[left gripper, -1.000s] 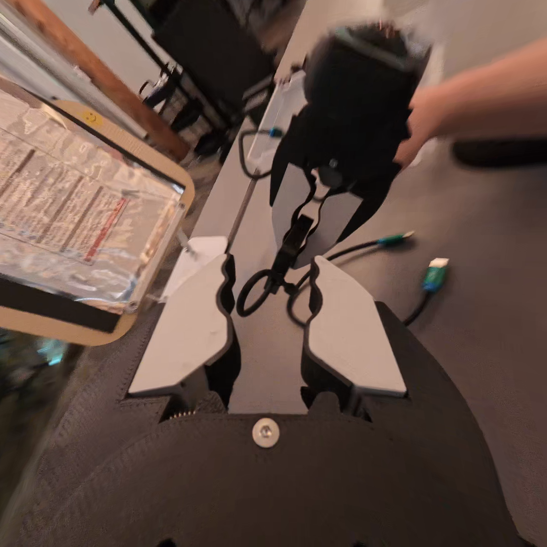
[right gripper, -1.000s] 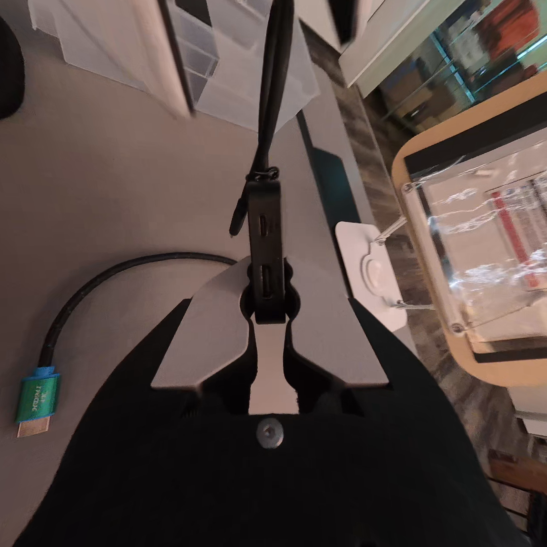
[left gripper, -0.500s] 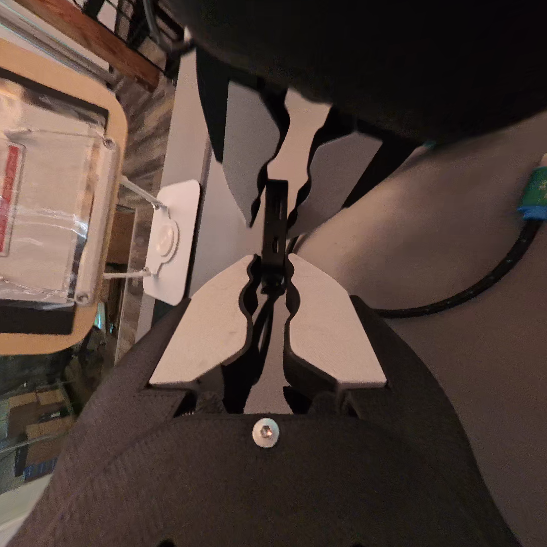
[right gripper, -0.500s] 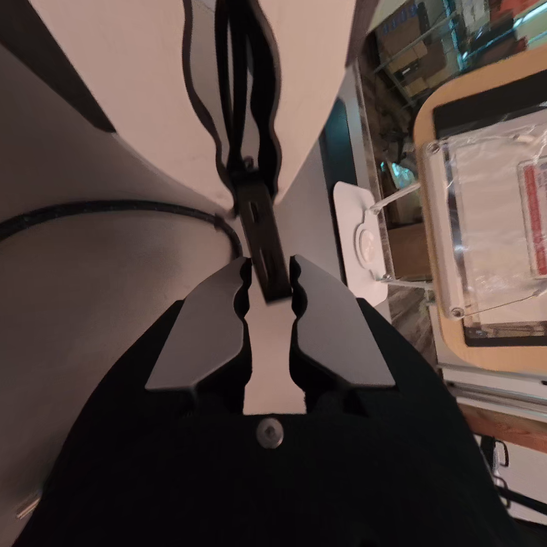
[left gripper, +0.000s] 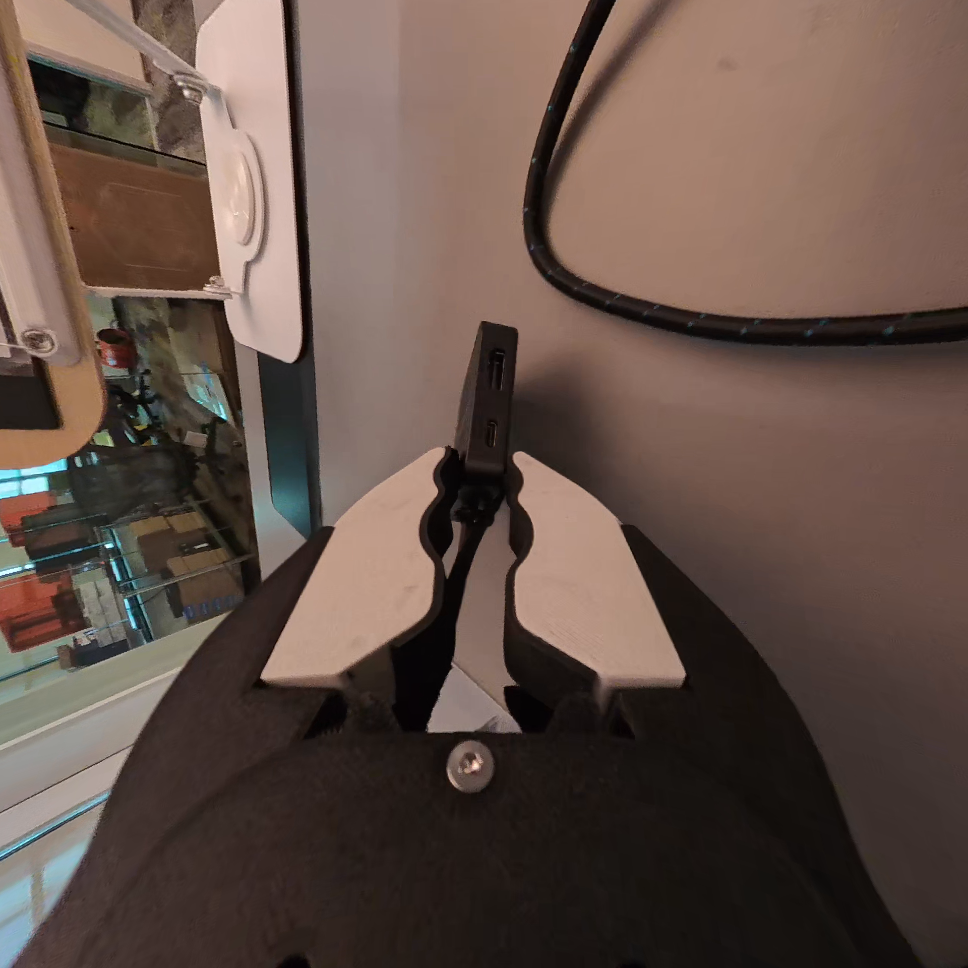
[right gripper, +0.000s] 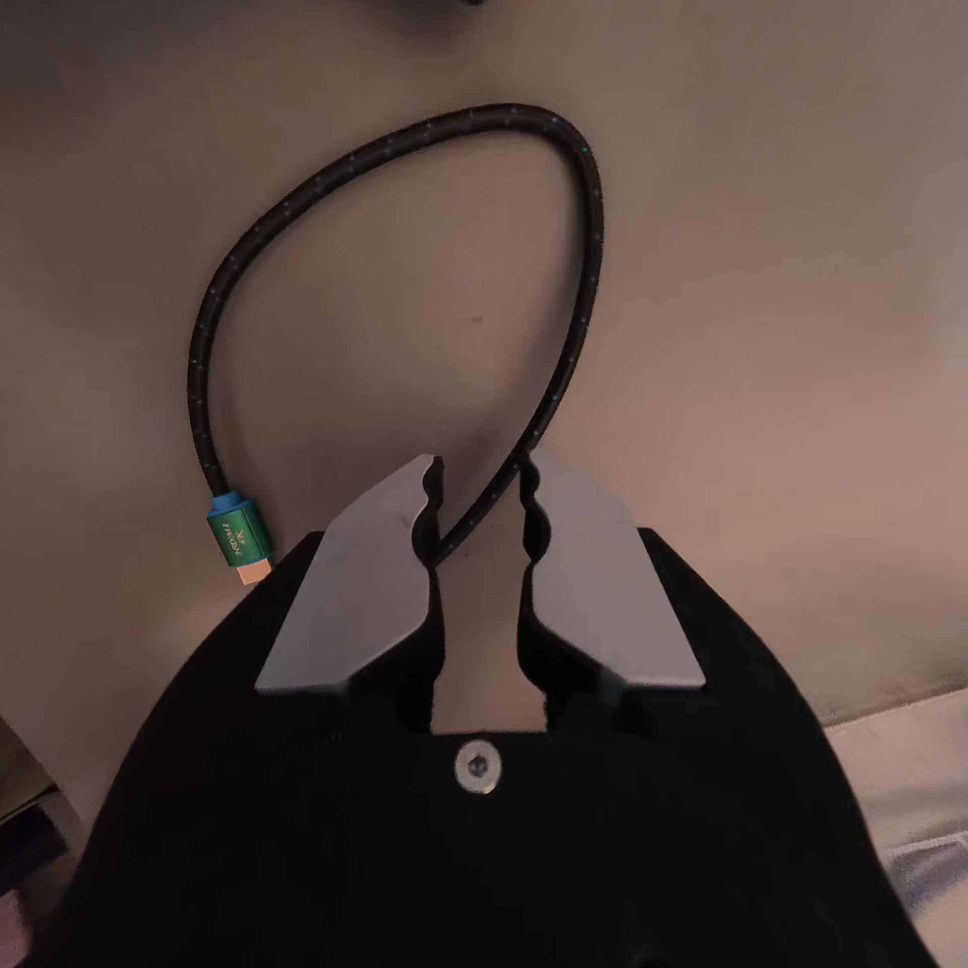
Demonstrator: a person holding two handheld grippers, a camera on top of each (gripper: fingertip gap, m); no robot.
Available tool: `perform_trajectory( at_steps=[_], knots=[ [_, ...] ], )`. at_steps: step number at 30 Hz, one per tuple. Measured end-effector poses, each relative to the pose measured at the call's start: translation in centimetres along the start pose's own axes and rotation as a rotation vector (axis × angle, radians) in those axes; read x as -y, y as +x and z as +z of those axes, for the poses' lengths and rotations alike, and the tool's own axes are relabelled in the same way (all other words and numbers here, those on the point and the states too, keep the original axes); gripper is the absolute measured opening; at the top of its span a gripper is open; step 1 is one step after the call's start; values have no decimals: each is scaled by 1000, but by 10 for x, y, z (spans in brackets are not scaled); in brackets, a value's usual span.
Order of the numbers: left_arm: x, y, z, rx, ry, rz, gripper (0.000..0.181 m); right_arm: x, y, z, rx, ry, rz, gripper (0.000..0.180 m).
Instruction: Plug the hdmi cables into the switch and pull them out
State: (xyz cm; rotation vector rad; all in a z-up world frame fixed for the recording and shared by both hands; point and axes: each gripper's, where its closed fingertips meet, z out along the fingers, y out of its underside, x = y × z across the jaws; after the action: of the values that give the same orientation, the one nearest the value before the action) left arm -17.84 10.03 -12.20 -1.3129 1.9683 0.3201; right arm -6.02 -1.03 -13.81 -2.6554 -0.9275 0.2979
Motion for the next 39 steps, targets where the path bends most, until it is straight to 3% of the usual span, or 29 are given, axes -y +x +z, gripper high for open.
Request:
perform_trajectory(
  at_steps=[5,10,16,20,24,28,31,35,39],
  knots=[
    [0,21,-2,-111,7,-52,25,-15,4,11,-19,-99,87,29],
    [-4,22,-11,-188,10,-177,52,-21,5,16,-16,-150,109,13],
    [51,-18,-62,-91,340,-321,51,-9,3,3,47,-79,194,7],
    [79,-18,-79,-208,457,-409,52,13,-5,-22,-14,48,-100,7],
    [92,-31,-100,-326,603,-502,48,42,-28,-50,-152,245,-529,7],
    [98,-32,-142,-638,801,-579,44,69,-57,-89,-278,534,-869,7],
    [94,-39,-149,-654,898,-580,43,77,-100,-123,-309,853,-1197,7],
    [100,-22,-165,-826,1044,-532,52,78,-140,-154,-236,1035,-1276,7],
    [116,4,-205,-1199,1218,-488,59,71,-181,-173,-155,1107,-1379,7]
  ],
)
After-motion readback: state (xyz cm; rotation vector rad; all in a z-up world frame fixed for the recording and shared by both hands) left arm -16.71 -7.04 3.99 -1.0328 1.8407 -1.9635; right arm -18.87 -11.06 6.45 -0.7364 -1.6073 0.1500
